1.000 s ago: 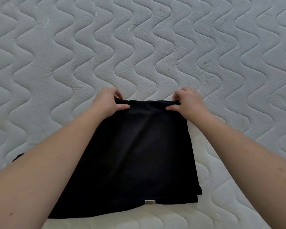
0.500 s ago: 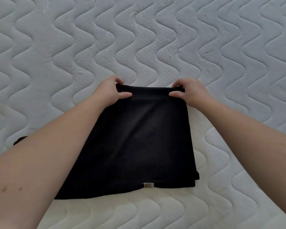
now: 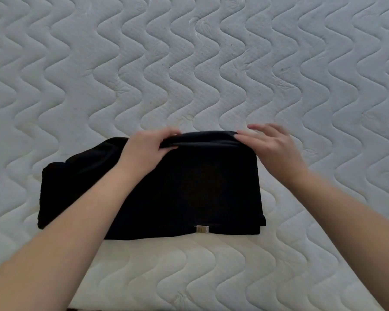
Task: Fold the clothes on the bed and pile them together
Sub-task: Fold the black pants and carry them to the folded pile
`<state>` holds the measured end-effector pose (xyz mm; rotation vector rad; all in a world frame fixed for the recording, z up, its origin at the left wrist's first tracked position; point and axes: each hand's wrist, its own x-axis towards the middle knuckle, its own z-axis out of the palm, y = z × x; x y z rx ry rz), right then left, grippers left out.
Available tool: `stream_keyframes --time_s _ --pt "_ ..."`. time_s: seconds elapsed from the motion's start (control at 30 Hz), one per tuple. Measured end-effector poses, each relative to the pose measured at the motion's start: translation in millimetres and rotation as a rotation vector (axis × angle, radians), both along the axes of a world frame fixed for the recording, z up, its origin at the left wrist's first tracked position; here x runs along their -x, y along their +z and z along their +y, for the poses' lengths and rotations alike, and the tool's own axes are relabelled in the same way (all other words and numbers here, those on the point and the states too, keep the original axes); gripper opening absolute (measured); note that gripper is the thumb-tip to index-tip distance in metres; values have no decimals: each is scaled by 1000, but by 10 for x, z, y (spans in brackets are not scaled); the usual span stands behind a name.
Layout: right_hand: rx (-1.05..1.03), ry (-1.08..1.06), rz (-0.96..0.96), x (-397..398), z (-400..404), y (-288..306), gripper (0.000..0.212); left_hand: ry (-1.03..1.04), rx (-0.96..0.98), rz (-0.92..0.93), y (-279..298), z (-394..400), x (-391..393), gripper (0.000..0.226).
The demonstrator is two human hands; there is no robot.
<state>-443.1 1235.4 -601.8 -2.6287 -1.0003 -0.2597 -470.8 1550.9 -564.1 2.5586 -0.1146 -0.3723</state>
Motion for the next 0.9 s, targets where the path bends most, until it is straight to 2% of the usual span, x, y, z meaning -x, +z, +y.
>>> stream_keyframes --time_s 0.1,0.23,0.47,0.57,0.63,0.73,0.8,0.9 --pt "86 41 -17 332 -102 -109 38 -107 -30 -138 -92 -100 470 39" --pt "218 36 97 709 -151 -240 51 -144 -160 -275 -389 -189 984 44" --pt "452 -131 320 1003 -25 -288 60 -165 -379 -38 -709 -304 1399 59" --pt "419 -260 301 1112 92 -237 51 -104 -392 -71 -692 -338 1384 48" --pt "296 -343 254 1118 215 -197 42 -26 -304 -191 -661 -357 1301 39" --pt "111 -383 237 1014 564 -177 45 45 -229 -360 -677 -381 1035 32" --pt "64 -400 290 893 870 -217 49 74 -282 -310 -714 -423 807 43" --pt "131 -402 435 741 1202 -382 54 114 -363 -101 -895 -450 637 57"
